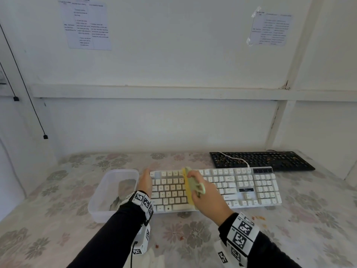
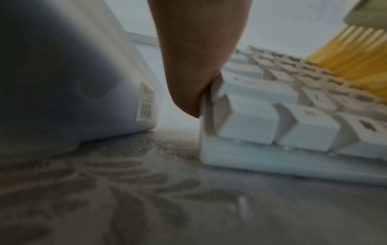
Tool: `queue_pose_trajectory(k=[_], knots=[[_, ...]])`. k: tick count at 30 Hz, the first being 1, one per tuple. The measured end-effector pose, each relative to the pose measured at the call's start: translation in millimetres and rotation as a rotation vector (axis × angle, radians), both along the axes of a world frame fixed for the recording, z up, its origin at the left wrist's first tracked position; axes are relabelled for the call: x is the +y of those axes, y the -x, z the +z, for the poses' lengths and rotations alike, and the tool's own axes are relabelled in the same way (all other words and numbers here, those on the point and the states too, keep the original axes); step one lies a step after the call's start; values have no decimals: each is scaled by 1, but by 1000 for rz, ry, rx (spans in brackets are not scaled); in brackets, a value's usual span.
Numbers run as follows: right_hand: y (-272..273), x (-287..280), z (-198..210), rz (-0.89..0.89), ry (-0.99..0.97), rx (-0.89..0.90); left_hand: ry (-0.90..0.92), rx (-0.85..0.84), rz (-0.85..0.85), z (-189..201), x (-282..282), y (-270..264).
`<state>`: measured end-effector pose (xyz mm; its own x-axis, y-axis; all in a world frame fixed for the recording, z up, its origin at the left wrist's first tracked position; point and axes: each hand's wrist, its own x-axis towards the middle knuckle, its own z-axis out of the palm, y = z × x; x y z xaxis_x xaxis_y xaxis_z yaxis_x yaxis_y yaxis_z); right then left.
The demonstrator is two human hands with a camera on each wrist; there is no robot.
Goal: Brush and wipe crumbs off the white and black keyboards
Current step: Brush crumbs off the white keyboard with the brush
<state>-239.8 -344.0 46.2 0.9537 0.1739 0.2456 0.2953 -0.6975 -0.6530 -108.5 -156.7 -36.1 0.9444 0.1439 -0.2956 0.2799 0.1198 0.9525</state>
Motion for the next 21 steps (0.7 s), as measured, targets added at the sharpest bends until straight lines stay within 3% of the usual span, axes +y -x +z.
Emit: queue_pose_trajectory(k=[4,7,11,13,21], knots=[[5,-9,5,-19,82,162,-18,8,44,7,-2,5],[4,-21,19,-65,-48,218,20,11,39,9,-2,5],[-7,-39,21,-141,-115,-74,25,-6,48,14,-3,9],[-8,-46,15,-140,-100,-117,9,-16,42,13,-3,9],[2,-73,10,-128,42,269,-24,-15,50,16,-5,12]])
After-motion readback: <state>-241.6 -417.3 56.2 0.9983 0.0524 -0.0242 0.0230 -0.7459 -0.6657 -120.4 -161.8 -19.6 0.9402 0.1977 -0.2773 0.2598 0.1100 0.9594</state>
